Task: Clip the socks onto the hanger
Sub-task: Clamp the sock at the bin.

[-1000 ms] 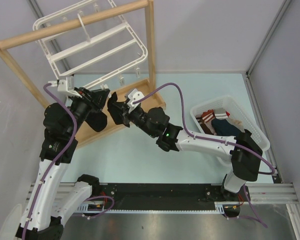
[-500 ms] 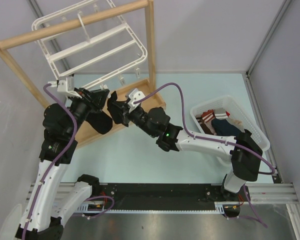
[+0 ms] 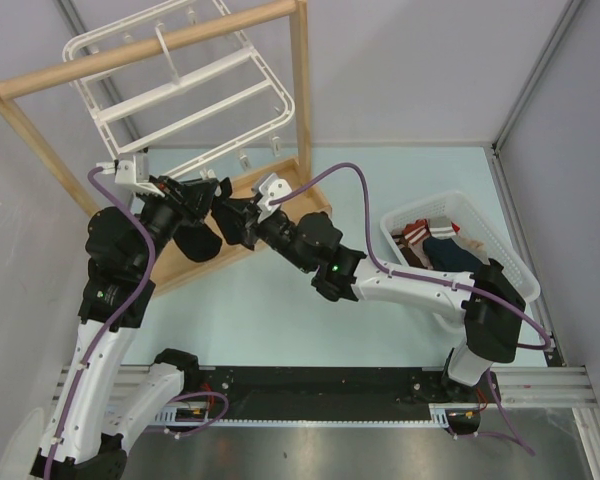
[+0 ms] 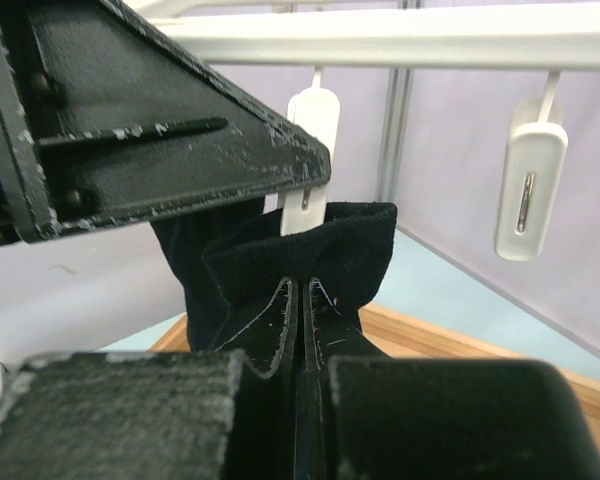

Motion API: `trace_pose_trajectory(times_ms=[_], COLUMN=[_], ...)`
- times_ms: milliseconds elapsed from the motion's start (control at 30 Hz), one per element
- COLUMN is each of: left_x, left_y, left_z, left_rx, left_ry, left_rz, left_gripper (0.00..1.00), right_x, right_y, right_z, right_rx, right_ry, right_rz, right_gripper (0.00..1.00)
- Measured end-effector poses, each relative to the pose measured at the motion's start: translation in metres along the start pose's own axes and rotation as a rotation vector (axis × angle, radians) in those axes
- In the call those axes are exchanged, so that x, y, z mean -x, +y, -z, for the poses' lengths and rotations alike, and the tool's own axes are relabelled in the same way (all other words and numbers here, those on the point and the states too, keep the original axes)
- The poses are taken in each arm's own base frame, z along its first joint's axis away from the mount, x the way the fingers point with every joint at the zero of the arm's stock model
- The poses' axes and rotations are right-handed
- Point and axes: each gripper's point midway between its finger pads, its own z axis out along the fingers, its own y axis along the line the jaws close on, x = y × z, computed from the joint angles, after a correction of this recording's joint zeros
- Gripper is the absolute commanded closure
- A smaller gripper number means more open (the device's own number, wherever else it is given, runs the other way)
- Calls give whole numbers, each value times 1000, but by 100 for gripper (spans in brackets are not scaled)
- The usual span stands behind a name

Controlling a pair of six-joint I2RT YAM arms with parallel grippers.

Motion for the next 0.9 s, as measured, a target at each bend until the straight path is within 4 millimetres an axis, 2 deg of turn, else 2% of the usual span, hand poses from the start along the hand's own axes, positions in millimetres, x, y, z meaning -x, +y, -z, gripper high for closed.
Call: trace_pose_trajectory(times_ms=[267,300,367,400,467,500,600,767,900], left_x=[0,0,0,0,1,1,-2,-10,-10], left_y=[0,0,0,0,0,-1,-1,-3,-2], left_z=[0,0,0,0,0,1,3,8,11], left_rx=[-1,-1,-1,-2,-2,-3,-7,-10,0], left_ry=[-1,0,-1,-2,-3,-4,11,45,55], left_rz=[-1,-2,-5,-6,-7,-7,-10,-1,3], left_gripper=[100,98,86,75,66,55,42,30,19], right_x=[12,13,15,15,15,16,17,22,21], right_y=[1,1,1,1,2,2,1,1,1], right_z=[-3,-4,-4,-4,-4,-4,-4,-6,-6], right_rx=[6,5,6,6,7,7,6,4,3], right_ry=[-25,-29,-33,-34,-34,-35,-38,-51,-48], right_rz=[-9,-10,-11,-11,-11,-11,-13,-24,-24], right_gripper=[100,100,100,100,100,96,84,64,55])
